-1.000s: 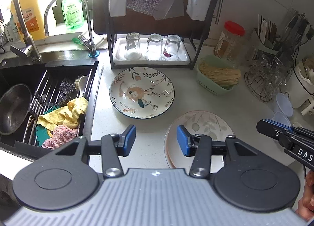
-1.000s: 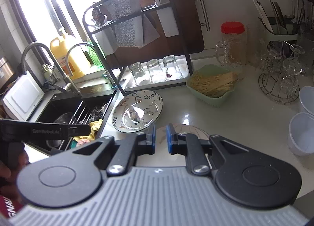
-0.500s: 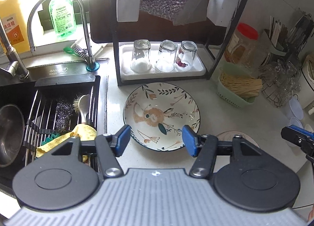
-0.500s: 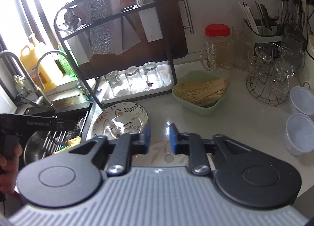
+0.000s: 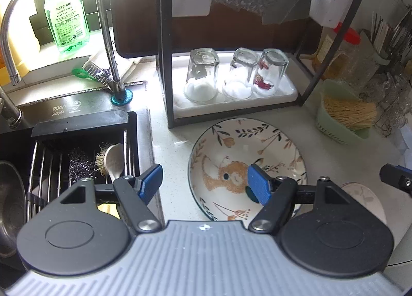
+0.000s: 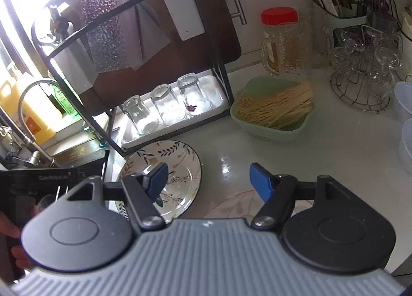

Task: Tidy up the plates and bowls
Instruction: 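Move both grippers to the rim of the bunny-pattern bowl, then close both grippers on the rim of the bunny-pattern bowl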

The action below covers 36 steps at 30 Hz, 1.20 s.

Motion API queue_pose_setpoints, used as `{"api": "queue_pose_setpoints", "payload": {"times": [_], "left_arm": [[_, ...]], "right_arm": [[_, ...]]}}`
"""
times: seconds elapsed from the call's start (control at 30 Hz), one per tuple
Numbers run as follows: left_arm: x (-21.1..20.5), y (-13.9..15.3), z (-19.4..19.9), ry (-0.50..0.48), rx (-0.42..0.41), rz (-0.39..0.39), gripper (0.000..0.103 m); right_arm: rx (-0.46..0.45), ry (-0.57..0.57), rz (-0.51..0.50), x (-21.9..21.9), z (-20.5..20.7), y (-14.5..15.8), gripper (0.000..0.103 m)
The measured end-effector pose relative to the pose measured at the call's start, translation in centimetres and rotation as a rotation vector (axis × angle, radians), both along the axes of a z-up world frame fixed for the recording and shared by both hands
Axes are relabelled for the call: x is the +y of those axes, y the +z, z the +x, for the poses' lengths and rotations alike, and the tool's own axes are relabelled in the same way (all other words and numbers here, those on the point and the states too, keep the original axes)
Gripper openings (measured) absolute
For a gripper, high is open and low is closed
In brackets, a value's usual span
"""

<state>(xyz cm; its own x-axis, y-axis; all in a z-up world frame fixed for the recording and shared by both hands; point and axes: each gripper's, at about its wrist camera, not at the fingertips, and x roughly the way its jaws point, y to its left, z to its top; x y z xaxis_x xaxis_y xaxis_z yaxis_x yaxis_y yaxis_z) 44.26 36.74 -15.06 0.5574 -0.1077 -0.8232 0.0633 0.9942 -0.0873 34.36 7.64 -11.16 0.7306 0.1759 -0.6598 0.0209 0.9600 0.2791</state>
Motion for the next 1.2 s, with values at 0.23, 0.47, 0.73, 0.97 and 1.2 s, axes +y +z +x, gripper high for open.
{"api": "queue_pose_setpoints", "payload": {"times": [0.23, 0.47, 0.73, 0.97, 1.2], "left_arm": [[0.9, -2.6, 2.3, -0.033, -0.001, -0.022, 0.077], [0.4, -5.1, 4.8, -0.113, 0.045, -0.043, 0.062], [0.0, -7.2, 8.2, -0.22, 0.09, -0.007, 0.03], [0.9, -8.7, 10.0, -0.256, 0.146, -0.043, 0.023], [1.4, -9.0, 10.0, -0.246, 0.165, -0.084, 0.023]], "right_arm": [[0.074, 0.049, 0.036, 1.7, 2.9, -2.3, 0.07], [0.173, 0.003, 0.037, 2.4, 6.2, -5.3, 0.043], [0.259, -0.06, 0.018, 2.9, 9.3, -7.5, 0.025], [0.306, -0.064, 0.052, 3.1, 10.2, -8.9, 0.024], [0.327, -0.039, 0.049, 4.2, 11.1, -9.8, 0.017]]}}
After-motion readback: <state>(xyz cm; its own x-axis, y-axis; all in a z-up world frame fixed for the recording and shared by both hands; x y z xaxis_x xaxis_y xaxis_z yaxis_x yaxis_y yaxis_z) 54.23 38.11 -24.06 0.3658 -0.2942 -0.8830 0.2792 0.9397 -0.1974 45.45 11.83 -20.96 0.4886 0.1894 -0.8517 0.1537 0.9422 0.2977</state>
